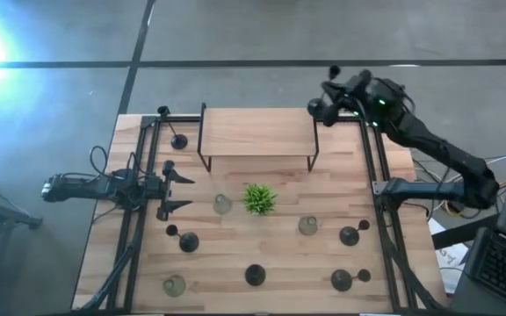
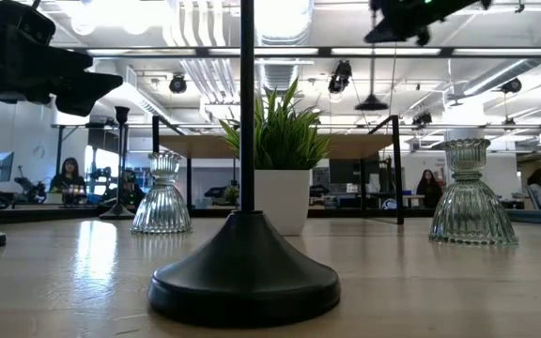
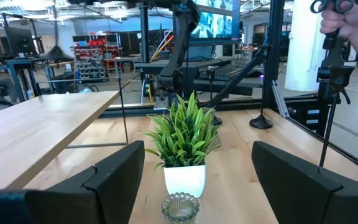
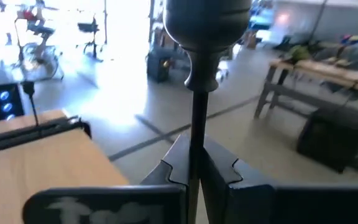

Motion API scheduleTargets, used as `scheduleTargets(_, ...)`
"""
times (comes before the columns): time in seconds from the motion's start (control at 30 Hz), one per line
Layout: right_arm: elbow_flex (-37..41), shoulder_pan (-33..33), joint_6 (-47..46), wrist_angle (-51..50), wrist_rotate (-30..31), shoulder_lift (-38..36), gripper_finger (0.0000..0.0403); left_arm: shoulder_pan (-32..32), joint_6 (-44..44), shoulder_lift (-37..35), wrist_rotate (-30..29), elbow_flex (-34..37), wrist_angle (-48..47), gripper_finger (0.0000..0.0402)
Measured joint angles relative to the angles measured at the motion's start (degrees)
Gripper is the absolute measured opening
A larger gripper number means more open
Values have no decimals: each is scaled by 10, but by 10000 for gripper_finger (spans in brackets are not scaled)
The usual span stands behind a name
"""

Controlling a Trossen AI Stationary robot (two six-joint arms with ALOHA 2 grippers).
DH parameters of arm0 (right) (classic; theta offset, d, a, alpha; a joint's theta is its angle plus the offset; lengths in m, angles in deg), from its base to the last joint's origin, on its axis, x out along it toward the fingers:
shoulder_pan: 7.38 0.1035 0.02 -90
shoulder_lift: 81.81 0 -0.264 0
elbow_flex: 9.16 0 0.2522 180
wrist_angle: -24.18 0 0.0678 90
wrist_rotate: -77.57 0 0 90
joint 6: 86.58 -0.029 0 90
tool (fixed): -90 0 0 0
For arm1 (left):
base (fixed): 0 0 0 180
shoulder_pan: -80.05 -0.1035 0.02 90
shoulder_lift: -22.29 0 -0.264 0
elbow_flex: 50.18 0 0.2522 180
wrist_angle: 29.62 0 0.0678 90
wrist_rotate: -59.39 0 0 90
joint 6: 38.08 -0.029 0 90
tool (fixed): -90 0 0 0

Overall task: Pick & Place candle stick holders
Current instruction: Put the black candlestick holder on the shelf

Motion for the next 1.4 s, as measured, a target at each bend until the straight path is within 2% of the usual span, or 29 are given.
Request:
scheduleTargets(0.2,-61,0,-2,1,-59,96,10,0,0,0,0,0,0,300)
scheduleTargets(0.4,-84,-2,-6,11,-94,141,10,0,0,0,0,0,0,300)
scheduleTargets(0.63,-37,-46,-38,75,-129,151,10,0,0,0,0,0,0,300)
scheduleTargets(0.8,-15,-72,-54,96,-132,150,10,0,0,0,0,0,0,300)
scheduleTargets(1.4,-9,-76,-52,93,-137,180,11,0,0,0,0,0,0,300)
